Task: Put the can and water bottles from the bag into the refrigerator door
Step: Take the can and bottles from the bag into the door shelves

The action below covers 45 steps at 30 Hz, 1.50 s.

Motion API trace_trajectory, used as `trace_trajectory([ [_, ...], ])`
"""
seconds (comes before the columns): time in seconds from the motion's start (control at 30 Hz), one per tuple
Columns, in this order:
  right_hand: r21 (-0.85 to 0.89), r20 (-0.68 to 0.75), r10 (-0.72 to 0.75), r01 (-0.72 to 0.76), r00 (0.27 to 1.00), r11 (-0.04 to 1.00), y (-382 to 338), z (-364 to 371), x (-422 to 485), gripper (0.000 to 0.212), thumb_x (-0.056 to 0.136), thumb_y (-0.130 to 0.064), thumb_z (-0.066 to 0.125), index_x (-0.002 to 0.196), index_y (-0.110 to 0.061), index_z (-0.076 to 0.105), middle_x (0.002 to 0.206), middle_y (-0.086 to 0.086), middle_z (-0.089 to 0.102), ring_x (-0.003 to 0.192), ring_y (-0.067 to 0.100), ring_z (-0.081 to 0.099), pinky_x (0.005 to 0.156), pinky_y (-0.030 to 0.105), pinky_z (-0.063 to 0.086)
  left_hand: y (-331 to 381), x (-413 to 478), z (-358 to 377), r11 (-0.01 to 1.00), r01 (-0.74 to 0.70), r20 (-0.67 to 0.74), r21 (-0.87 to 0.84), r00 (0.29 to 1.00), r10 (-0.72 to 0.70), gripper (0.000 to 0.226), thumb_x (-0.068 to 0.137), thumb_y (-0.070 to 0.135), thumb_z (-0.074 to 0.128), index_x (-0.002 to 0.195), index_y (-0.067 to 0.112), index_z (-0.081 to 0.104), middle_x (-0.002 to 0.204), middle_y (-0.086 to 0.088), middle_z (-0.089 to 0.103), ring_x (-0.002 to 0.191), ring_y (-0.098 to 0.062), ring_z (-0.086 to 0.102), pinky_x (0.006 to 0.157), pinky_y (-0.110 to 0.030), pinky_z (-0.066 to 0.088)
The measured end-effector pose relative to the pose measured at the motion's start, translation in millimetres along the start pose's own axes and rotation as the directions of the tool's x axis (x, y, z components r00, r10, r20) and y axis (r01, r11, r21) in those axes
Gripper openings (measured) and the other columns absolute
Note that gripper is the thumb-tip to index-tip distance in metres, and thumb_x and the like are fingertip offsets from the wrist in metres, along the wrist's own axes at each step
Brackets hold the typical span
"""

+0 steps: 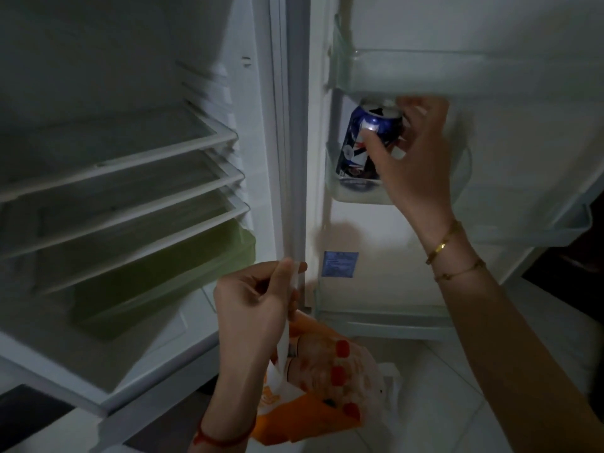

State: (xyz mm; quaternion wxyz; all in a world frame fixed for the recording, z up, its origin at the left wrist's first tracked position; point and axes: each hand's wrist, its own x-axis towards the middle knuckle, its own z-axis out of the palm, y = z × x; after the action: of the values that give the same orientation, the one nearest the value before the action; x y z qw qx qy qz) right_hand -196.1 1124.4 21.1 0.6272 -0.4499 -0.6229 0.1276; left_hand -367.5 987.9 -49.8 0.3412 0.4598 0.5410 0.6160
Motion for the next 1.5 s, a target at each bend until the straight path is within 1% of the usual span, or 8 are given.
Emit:
trace_trajectory([
  [0.2, -0.031, -0.063, 0.011, -0.013, 0.998, 0.999, 6.1, -11.6, -12.3, 0.061, 0.086, -0.025, 0.070, 0.132, 0.001, 0.041, 0.135, 0.011, 0.051, 0.127, 0.016, 0.053, 0.110, 0.031, 0.043, -5.3, 1.9, -4.1, 0.999, 0.049, 0.017, 0.019, 0.999, -0.050, 0.031, 0.095, 0.015, 0.060, 0.070, 0.009, 0.077, 0.051, -0.007, 0.063, 0.043, -0.012, 0.055, 0.049, -0.023, 0.045],
  [0.43, -0.236, -0.299, -0.191, 0.121, 0.935, 0.964, 15.1, -23.8, -79.7, 0.022, 0.092, -0.015, 0.062, 0.108, 0.001, 0.063, 0.106, 0.004, 0.065, 0.099, 0.013, 0.063, 0.090, 0.022, 0.048, -7.1, 4.6, -8.8, 0.998, 0.065, 0.025, 0.011, 0.998, -0.065, 0.036, 0.095, 0.016, 0.060, 0.063, 0.023, 0.077, 0.056, -0.017, 0.063, 0.043, -0.015, 0.052, 0.056, -0.030, 0.046],
  [0.57, -0.330, 0.061, -0.087, 0.102, 0.994, 0.938, 54.6, -9.0, -158.2, 0.017, 0.093, -0.015, 0.057, 0.078, -0.008, 0.061, 0.074, -0.001, 0.057, 0.064, 0.011, 0.049, 0.064, 0.015, 0.040, -8.8, 4.7, -11.1, 0.998, 0.066, 0.030, 0.018, 0.997, -0.067, 0.030, 0.095, 0.016, 0.060, 0.071, 0.021, 0.077, 0.052, -0.014, 0.062, 0.042, -0.014, 0.052, 0.053, -0.026, 0.046],
  [0.7, -0.572, 0.539, 0.473, -0.108, 0.697, 0.813, 118.4, 10.0, -236.1, 0.036, 0.088, -0.045, 0.045, 0.070, -0.017, 0.058, 0.060, -0.009, 0.047, 0.061, 0.011, 0.046, 0.061, 0.022, 0.035, -14.5, 3.8, -14.7, 0.996, 0.092, 0.018, 0.015, 0.996, -0.092, 0.026, 0.095, 0.015, 0.061, 0.074, 0.016, 0.078, 0.050, -0.011, 0.061, 0.041, -0.015, 0.051, 0.050, -0.026, 0.045],
  [0.83, -0.607, 0.682, 0.480, 0.061, 0.552, 0.793, 165.0, 24.7, -286.1, 0.035, 0.081, -0.041, 0.045, 0.061, -0.018, 0.062, 0.053, -0.006, 0.050, 0.049, 0.011, 0.053, 0.052, 0.023, 0.035, -22.1, -0.4, -16.7, 0.993, 0.119, 0.027, 0.021, 0.992, -0.119, 0.027, 0.095, 0.015, 0.061, 0.074, 0.015, 0.078, 0.049, -0.009, 0.060, 0.041, -0.015, 0.052, 0.050, -0.025, 0.046],
  [1.07, -0.693, 0.613, 0.678, -0.137, 0.406, 0.708, 175.0, 44.2, -297.8, 0.078, 0.072, -0.070, 0.029, 0.107, -0.012, 0.067, 0.102, 0.005, 0.069, 0.093, 0.018, 0.066, 0.088, 0.028, 0.052, -29.8, -3.1, -22.9, 0.991, 0.122, 0.014, 0.053, 0.992, -0.122, 0.038, 0.094, 0.015, 0.062, 0.058, 0.009, 0.073, 0.058, -0.018, 0.067, 0.044, -0.018, 0.056, 0.063, -0.037, 0.055],
  [1.23, -0.632, 0.509, 0.833, -0.565, 0.214, 0.531, 168.7, 46.7, -297.3, 0.035, 0.084, -0.022, 0.067, 0.113, -0.003, 0.060, 0.076, -0.001, 0.059, 0.058, 0.012, 0.059, 0.050, 0.020, 0.050, -32.7, -4.4, -28.2, 0.988, 0.144, -0.039, 0.049, 0.989, -0.142, 0.043, 0.093, 0.015, 0.063, 0.051, 0.015, 0.070, 0.061, -0.014, 0.071, 0.052, -0.020, 0.065, 0.063, -0.038, 0.056],
  [1.5, -0.536, 0.477, 0.772, -0.556, 0.421, 0.635, 111.7, 38.0, -282.9, 0.010, 0.077, -0.033, 0.071, 0.072, -0.035, 0.062, 0.075, -0.009, 0.066, 0.070, 0.007, 0.061, 0.072, 0.026, 0.055, -25.5, -2.5, -40.6, 0.985, 0.171, -0.079, 0.008, 0.982, -0.170, 0.030, 0.095, 0.012, 0.060, 0.070, 0.004, 0.075, 0.052, -0.003, 0.066, 0.048, -0.003, 0.060, 0.055, -0.030, 0.049],
])
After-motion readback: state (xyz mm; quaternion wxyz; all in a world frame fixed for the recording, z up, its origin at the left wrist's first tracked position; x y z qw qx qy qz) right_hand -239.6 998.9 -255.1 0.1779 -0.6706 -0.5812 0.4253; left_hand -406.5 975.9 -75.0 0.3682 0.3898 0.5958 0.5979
